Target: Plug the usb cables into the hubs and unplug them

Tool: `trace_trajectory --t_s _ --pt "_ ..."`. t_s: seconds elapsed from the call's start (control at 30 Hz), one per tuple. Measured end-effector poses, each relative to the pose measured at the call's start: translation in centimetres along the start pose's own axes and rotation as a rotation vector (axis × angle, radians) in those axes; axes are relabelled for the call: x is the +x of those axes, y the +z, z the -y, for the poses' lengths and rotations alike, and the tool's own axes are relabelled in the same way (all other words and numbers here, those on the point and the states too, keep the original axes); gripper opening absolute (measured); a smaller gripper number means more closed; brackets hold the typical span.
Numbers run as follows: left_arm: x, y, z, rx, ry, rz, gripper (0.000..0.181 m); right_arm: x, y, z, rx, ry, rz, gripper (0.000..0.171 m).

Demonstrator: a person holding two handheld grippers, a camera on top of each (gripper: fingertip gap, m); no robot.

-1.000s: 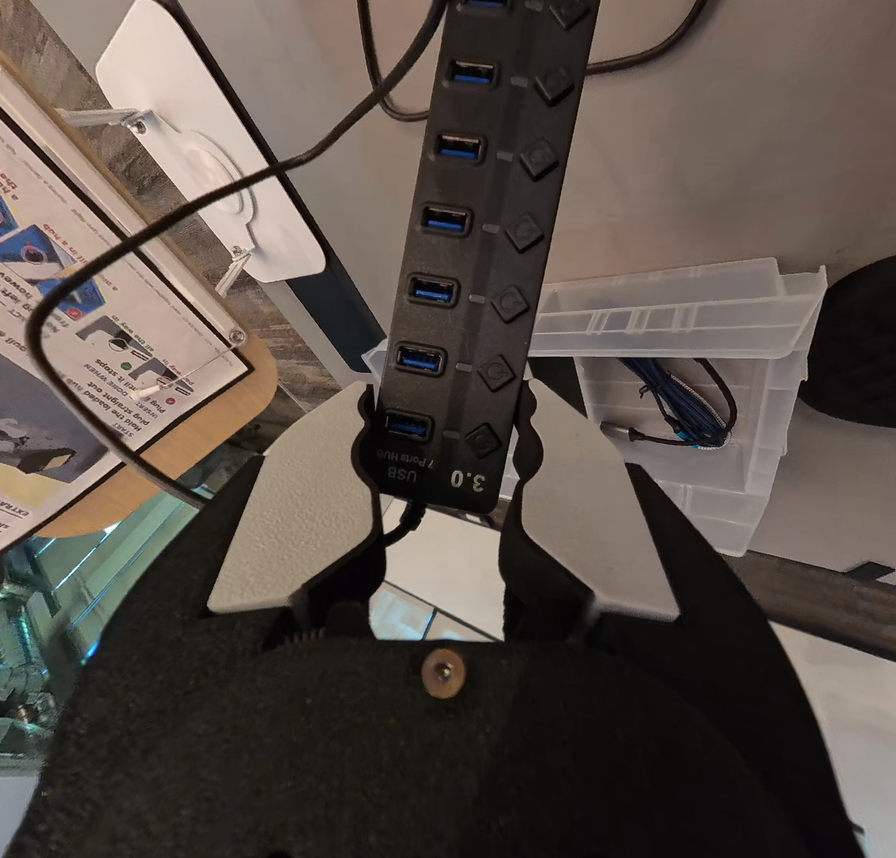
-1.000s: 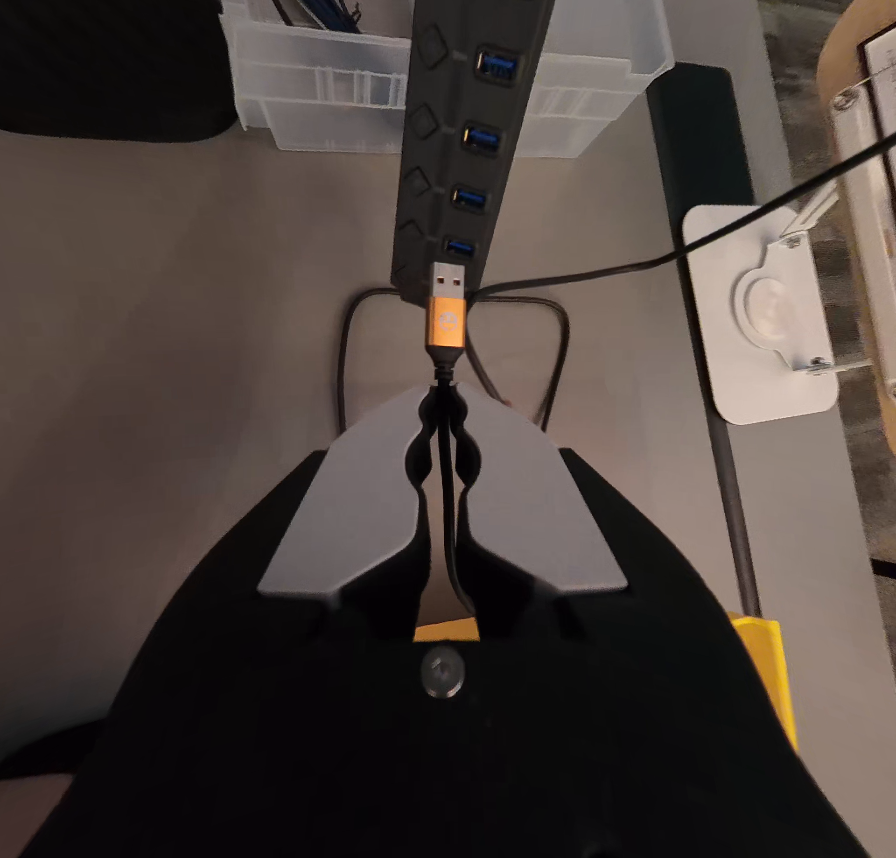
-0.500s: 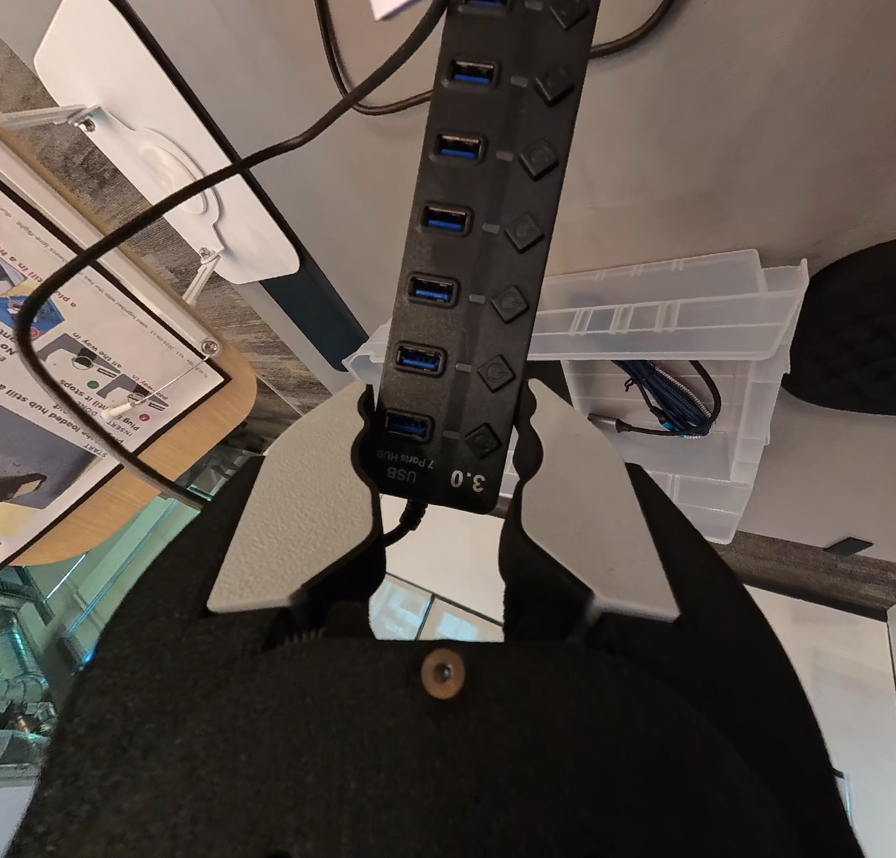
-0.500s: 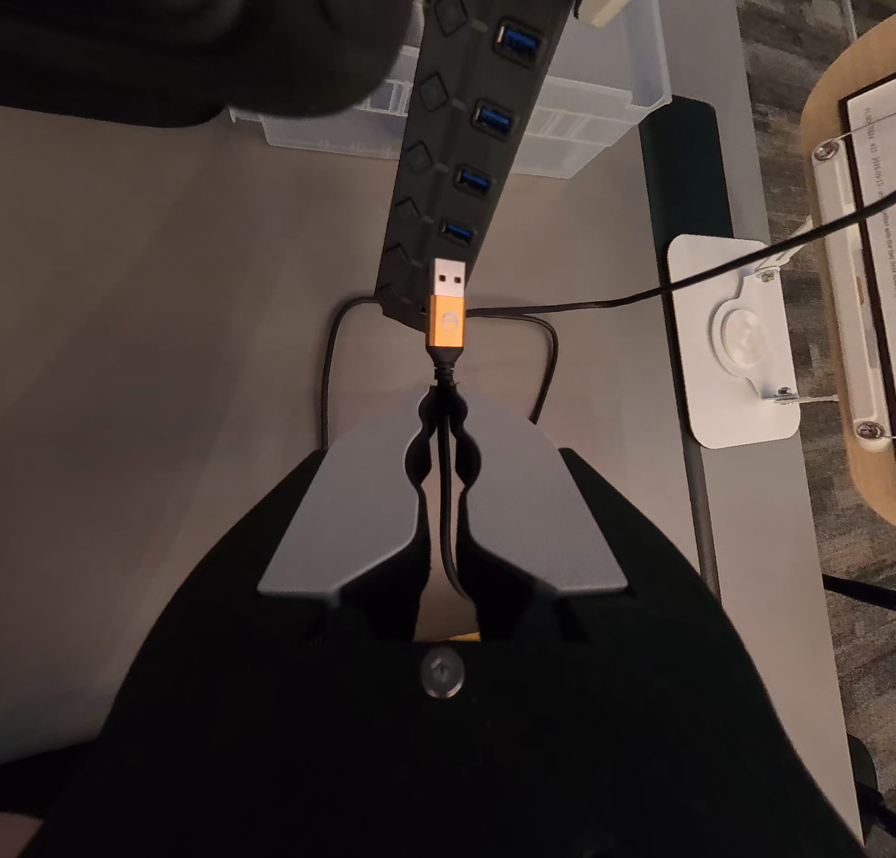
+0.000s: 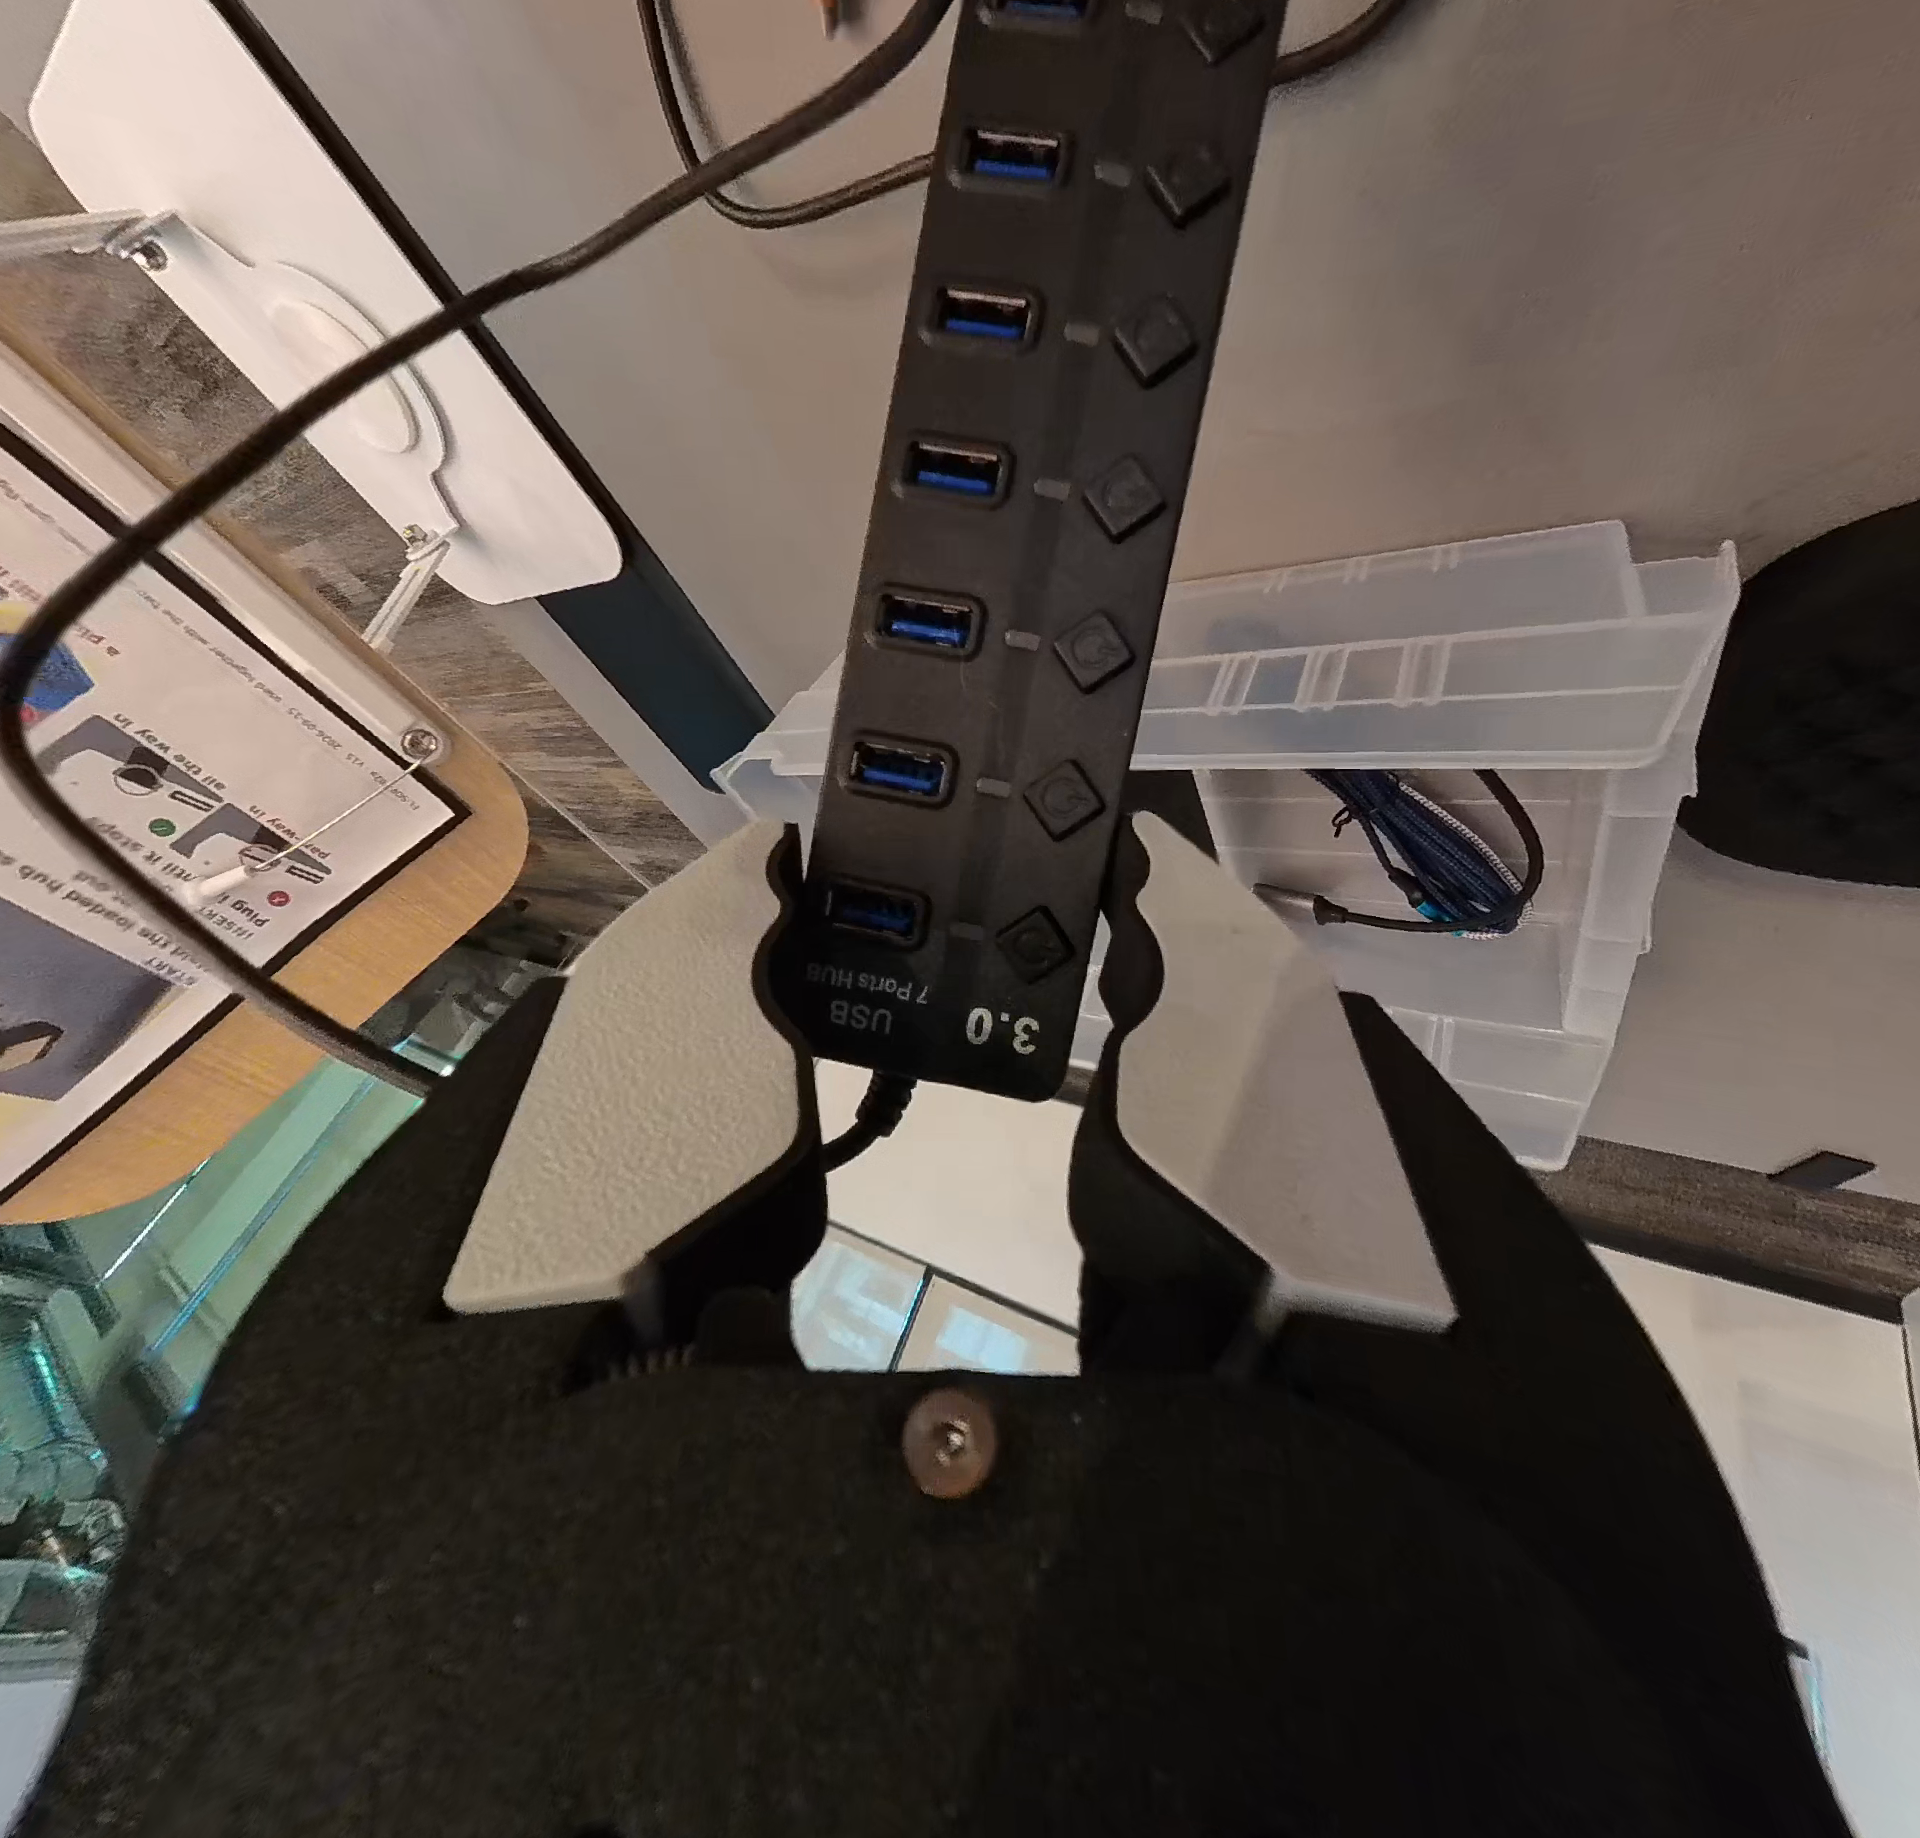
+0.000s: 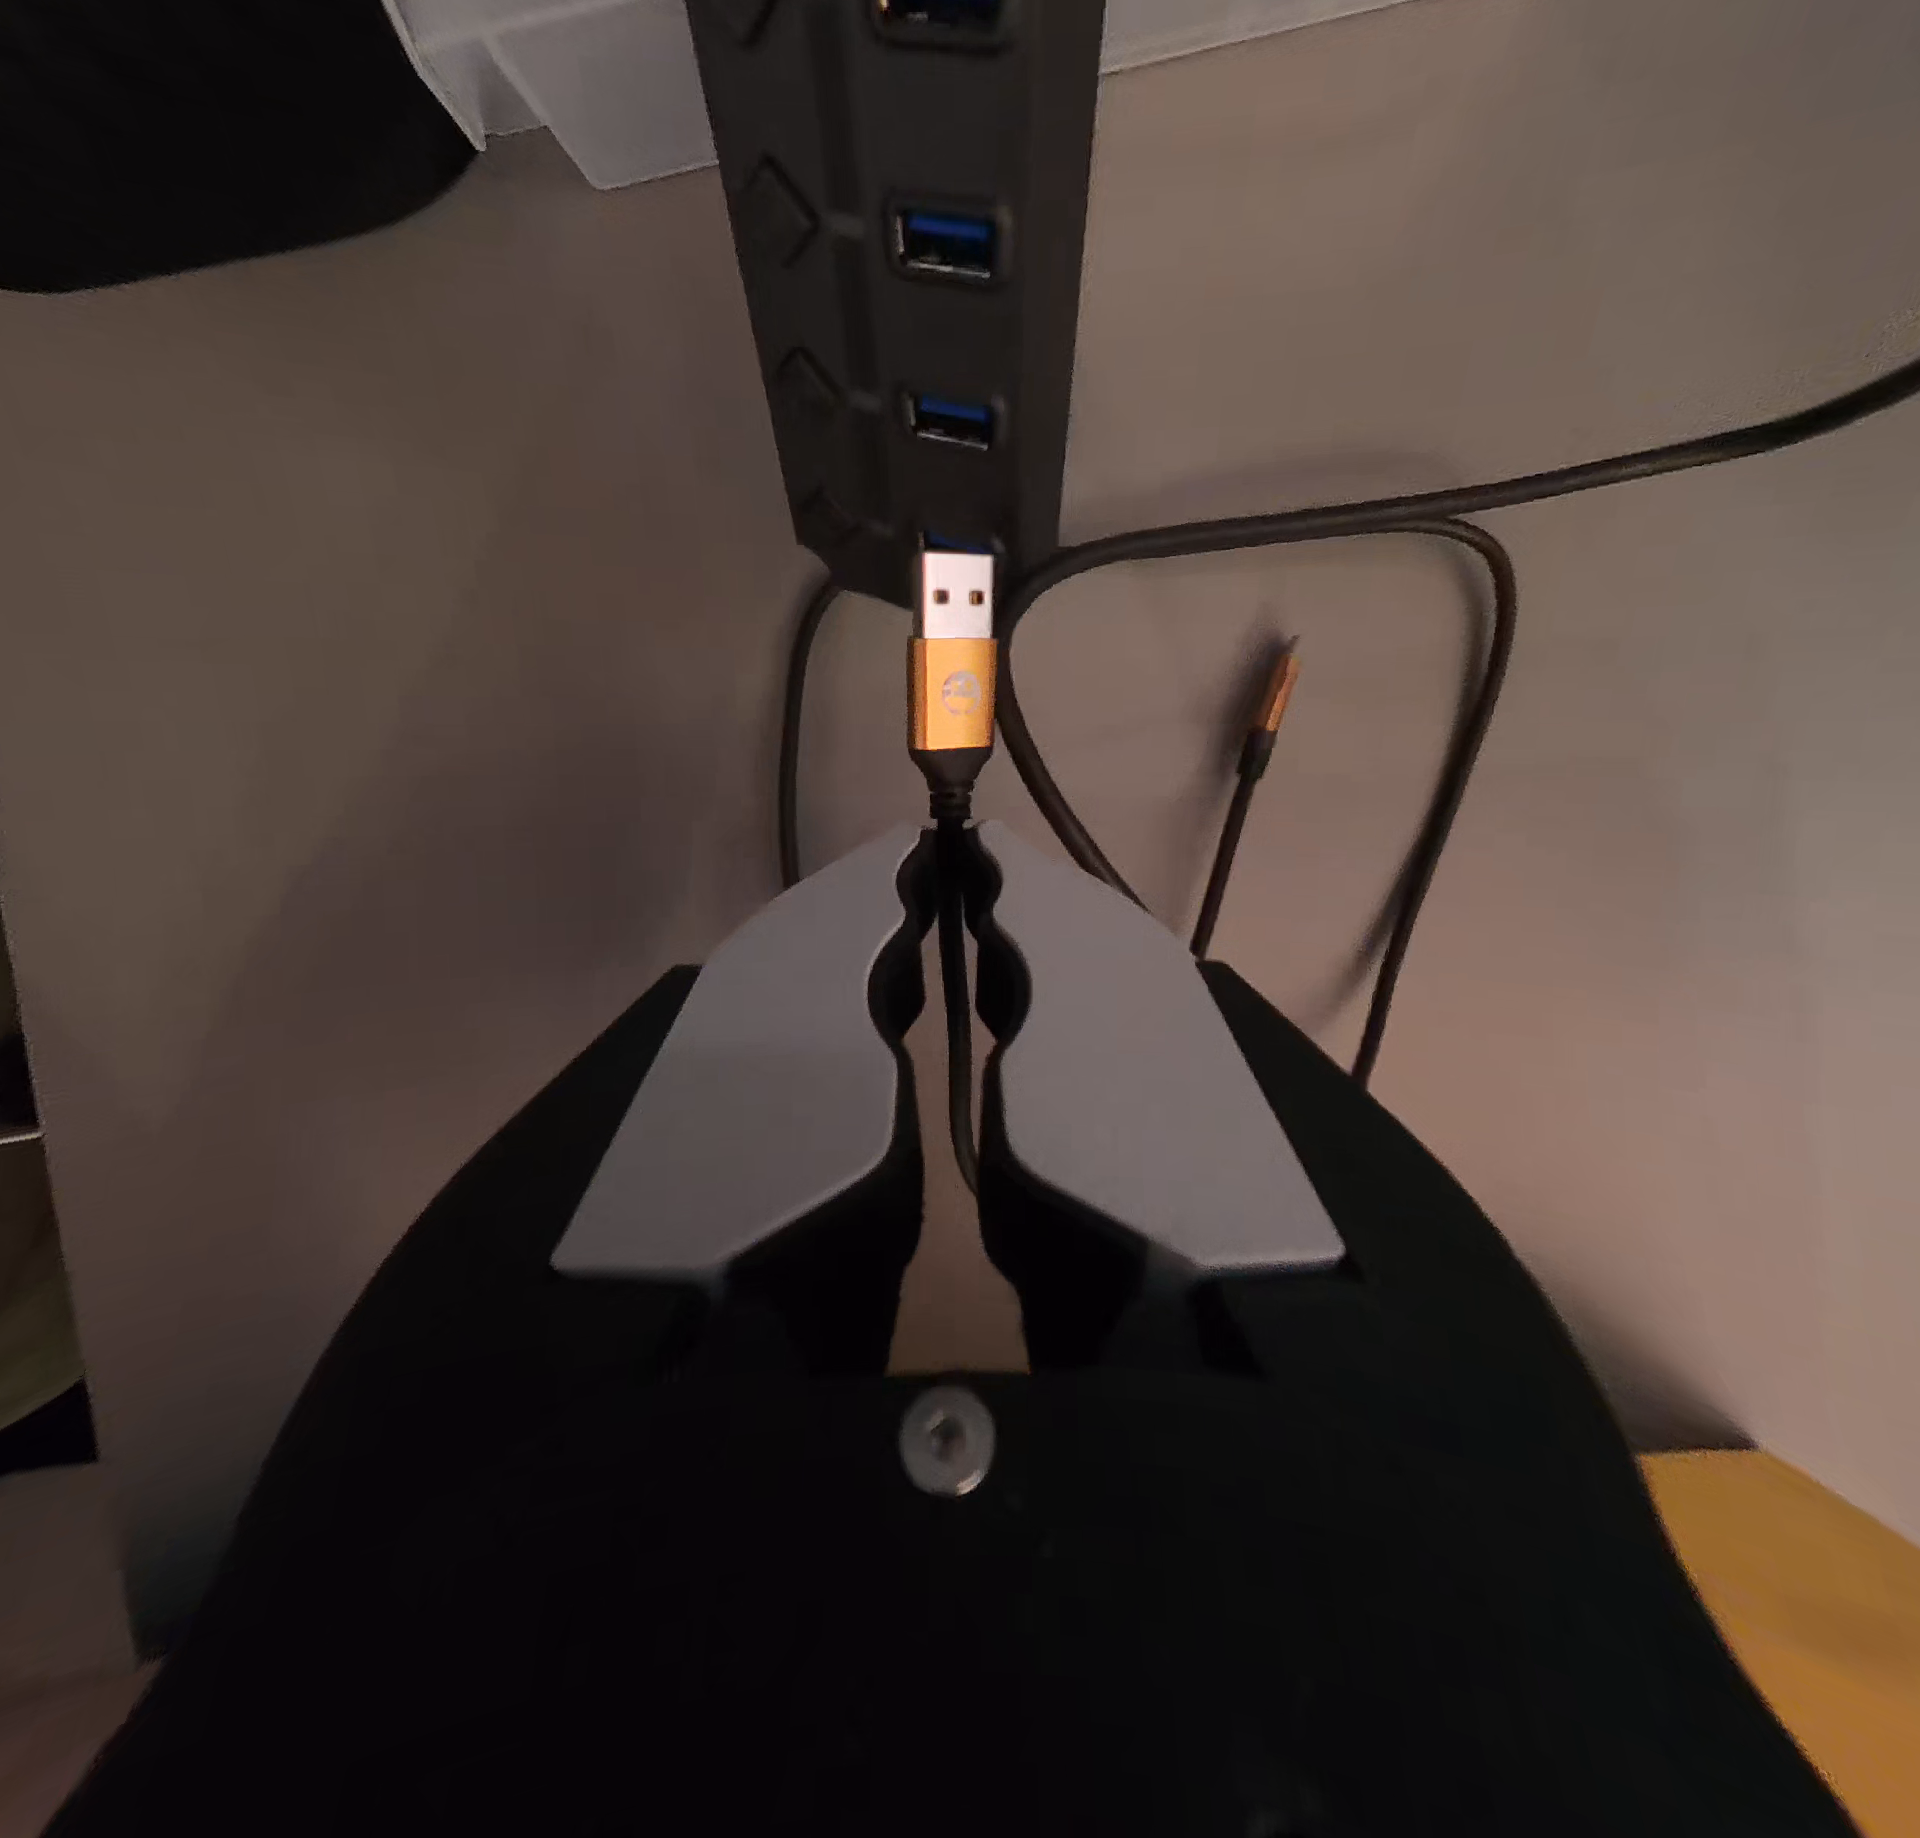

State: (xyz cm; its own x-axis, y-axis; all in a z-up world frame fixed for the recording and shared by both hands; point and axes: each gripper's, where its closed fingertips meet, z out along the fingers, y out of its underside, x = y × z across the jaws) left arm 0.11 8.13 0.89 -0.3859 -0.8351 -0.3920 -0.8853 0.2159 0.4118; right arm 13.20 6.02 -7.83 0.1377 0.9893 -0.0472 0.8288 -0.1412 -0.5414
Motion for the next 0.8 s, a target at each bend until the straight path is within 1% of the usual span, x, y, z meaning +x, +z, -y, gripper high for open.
trace_trajectory --t_s 0.03,0.1,0.3,0.4,0.47,0.53,0.6,0.7,0.73,0.8 --pt "0.1 0.1 0.0 0.003 -0.004 -0.005 0.055 -0.3 0.4 -0.3 -0.017 0.002 0.025 0.005" --pt "0.2 0.3 -0.2 0.002 -0.008 -0.009 0.055 -1.5 1.1 -2.0 -0.116 -0.005 0.094 0.005" --pt "-0.1 0.9 -1.8 -0.012 -0.044 -0.009 0.055 0.0 3.4 -6.7 -0.345 0.062 0.069 0.005" --pt "-0.2 0.8 -2.2 -0.014 -0.05 -0.004 0.055 0.2 4.5 -8.1 -0.429 0.085 0.073 0.005" --pt "-0.2 0.7 -2.4 -0.014 -0.05 -0.004 0.055 0.1 4.7 -7.3 -0.394 0.108 0.073 0.005" --pt "-0.3 0.6 -2.6 -0.021 -0.047 0.003 0.055 0.2 4.6 -7.1 -0.379 0.1 0.067 0.011" --pt "-0.3 0.3 -2.6 -0.022 -0.048 0.004 0.055 0.4 4.2 -6.3 -0.327 0.106 0.064 0.019" --pt "-0.4 -0.2 -2.4 -0.016 -0.04 0.015 0.055 0.9 2.5 -4.1 -0.183 0.093 0.047 0.029" --pt "-0.5 -0.4 -2.3 -0.014 -0.035 0.022 0.055 0.9 1.6 -3.1 -0.115 0.072 0.045 0.029" --pt "-0.6 -0.9 -2.0 -0.009 -0.025 0.03 0.055 -0.3 -0.7 -0.2 0.074 0.005 0.098 0.029"
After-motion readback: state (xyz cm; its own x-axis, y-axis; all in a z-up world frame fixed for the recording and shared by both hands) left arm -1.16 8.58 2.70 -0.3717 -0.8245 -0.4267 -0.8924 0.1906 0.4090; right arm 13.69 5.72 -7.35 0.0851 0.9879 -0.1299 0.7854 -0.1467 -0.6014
